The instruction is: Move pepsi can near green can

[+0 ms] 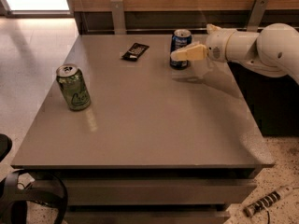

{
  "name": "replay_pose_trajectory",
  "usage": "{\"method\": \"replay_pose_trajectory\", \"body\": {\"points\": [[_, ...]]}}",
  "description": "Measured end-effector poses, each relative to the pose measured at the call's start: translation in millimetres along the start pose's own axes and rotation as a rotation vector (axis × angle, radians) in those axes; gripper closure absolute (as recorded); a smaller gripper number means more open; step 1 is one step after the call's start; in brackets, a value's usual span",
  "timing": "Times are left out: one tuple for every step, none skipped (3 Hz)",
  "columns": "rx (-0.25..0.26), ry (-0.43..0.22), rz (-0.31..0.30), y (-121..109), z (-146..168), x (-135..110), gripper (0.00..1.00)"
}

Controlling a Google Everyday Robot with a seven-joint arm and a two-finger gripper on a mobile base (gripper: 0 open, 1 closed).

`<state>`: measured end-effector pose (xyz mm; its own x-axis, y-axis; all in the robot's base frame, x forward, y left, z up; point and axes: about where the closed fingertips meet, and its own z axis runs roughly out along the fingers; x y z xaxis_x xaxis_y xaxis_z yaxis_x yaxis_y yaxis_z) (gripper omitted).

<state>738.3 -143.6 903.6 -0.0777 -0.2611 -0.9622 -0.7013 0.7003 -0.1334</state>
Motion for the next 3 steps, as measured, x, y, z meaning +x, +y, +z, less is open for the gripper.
{"method": "replay_pose_trajectory", "body": {"points": [[-0.026, -0.057, 0.058, -0.7, 21.3, 9.7, 0.00], [-0.059, -0.103, 0.098, 7.0, 33.8, 20.6, 0.09], [-0.076, -0.121, 0.103, 14.4, 39.2, 20.0, 0.32]]}}
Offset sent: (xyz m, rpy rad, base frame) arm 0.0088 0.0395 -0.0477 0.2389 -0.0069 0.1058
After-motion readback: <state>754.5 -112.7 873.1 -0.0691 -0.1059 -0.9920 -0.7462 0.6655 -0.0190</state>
